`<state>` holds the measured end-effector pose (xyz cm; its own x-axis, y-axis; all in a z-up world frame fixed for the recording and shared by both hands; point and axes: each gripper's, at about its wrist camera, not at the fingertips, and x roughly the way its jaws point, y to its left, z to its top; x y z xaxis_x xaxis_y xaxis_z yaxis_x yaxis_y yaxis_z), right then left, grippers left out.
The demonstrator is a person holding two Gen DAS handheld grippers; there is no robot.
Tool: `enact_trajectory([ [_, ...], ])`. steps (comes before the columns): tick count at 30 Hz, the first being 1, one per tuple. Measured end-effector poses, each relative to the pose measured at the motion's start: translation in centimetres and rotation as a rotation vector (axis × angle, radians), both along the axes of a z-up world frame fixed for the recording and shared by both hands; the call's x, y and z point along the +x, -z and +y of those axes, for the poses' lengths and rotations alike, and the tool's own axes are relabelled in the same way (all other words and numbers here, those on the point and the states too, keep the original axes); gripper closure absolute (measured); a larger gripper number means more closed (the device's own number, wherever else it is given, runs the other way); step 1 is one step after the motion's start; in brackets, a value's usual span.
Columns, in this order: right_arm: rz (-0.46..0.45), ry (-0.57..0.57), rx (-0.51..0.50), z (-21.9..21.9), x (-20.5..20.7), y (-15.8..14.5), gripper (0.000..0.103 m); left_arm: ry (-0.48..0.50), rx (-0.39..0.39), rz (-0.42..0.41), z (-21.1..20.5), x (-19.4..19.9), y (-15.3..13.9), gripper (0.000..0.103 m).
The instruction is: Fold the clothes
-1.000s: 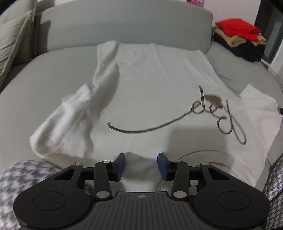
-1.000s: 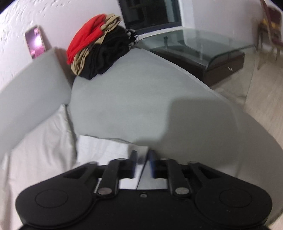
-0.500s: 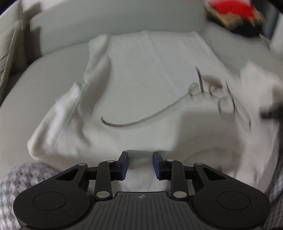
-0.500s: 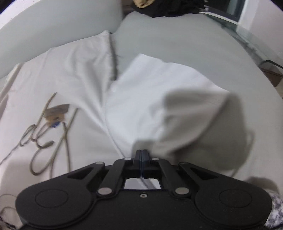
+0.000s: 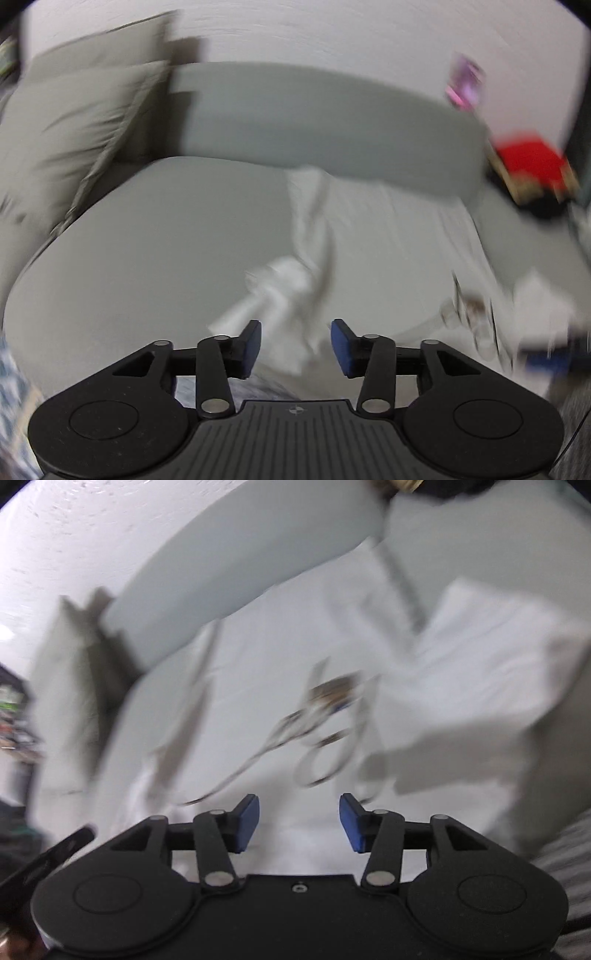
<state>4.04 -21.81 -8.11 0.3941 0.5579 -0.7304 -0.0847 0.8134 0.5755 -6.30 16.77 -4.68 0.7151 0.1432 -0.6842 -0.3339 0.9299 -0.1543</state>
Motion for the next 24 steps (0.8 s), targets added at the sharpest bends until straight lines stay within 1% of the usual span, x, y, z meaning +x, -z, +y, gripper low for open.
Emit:
enact_trajectory([
  [1, 0.026, -0.009, 0.039, 0.6, 0.3, 0.4, 0.056, -0.037, -0.043, 0.013, 1.7, 0.5, 0.4, 0.053],
  [3, 0.058, -0.013, 0.081, 1.9, 0.6, 0.8, 0.055, -0.104, -0.183, 0.050, 5.4, 1.2, 1.8, 0.054],
  [4, 0.072, -0.015, 0.100, 2.5, 0.7, 0.9, 0.055, -0.119, -0.265, 0.066, 6.7, 1.5, 2.7, 0.054],
  [7, 0.062, -0.018, 0.085, 3.9, 0.2, 0.4, 0.054, -0.153, -0.521, 0.113, 10.4, 2.3, 5.8, 0.053],
  [9, 0.056, -0.008, 0.076, 4.1, 0.0, 0.1, 0.053, -0.145, -0.689, 0.144, 11.6, 3.0, 8.2, 0.053],
  [11, 0.054, 0.010, 0.070, 4.1, 0.3, 0.3, 0.052, -0.166, -0.824, 0.170, 12.3, 3.9, 10.5, 0.053],
  [12, 0.055, 0.017, 0.067, 4.1, 0.4, 0.4, 0.052, -0.191, -0.871, 0.185, 12.5, 4.2, 11.4, 0.055],
  [14, 0.058, 0.027, 0.059, 3.6, 0.5, 0.6, 0.052, -0.233, -0.932, 0.168, 12.7, 4.8, 12.5, 0.059],
  [15, 0.055, 0.027, 0.055, 3.5, 0.5, 0.7, 0.052, -0.253, -0.961, 0.157, 12.8, 5.0, 13.0, 0.069],
  [16, 0.052, 0.027, 0.051, 3.4, 0.4, 0.7, 0.052, -0.263, -0.953, 0.144, 12.7, 5.4, 12.8, 0.081],
  [17, 0.048, 0.027, 0.050, 3.2, 0.3, 0.7, 0.052, -0.267, -0.915, 0.134, 12.4, 5.7, 12.4, 0.088],
  [18, 0.045, 0.027, 0.048, 3.0, 0.3, 0.8, 0.052, -0.270, -0.845, 0.122, 11.8, 5.9, 11.4, 0.101],
  [19, 0.041, 0.027, 0.046, 2.8, 0.2, 0.8, 0.052, -0.250, -0.748, 0.094, 10.8, 6.2, 10.0, 0.103],
  [20, 0.038, 0.028, 0.045, 2.5, 0.2, 0.8, 0.052, -0.206, -0.629, 0.060, 9.4, 6.5, 8.2, 0.103],
  [22, 0.041, 0.044, 0.044, 2.0, 0.2, 1.0, 0.052, -0.065, -0.356, 0.001, 4.7, 7.2, 4.3, 0.103],
  [23, 0.042, 0.053, 0.043, 1.7, 0.3, 1.1, 0.052, 0.022, -0.217, -0.011, 1.7, 7.5, 2.8, 0.103],
  [24, 0.043, 0.061, 0.043, 1.4, 0.3, 1.2, 0.052, 0.118, -0.055, 0.000, -2.0, 7.7, 2.1, 0.103],
])
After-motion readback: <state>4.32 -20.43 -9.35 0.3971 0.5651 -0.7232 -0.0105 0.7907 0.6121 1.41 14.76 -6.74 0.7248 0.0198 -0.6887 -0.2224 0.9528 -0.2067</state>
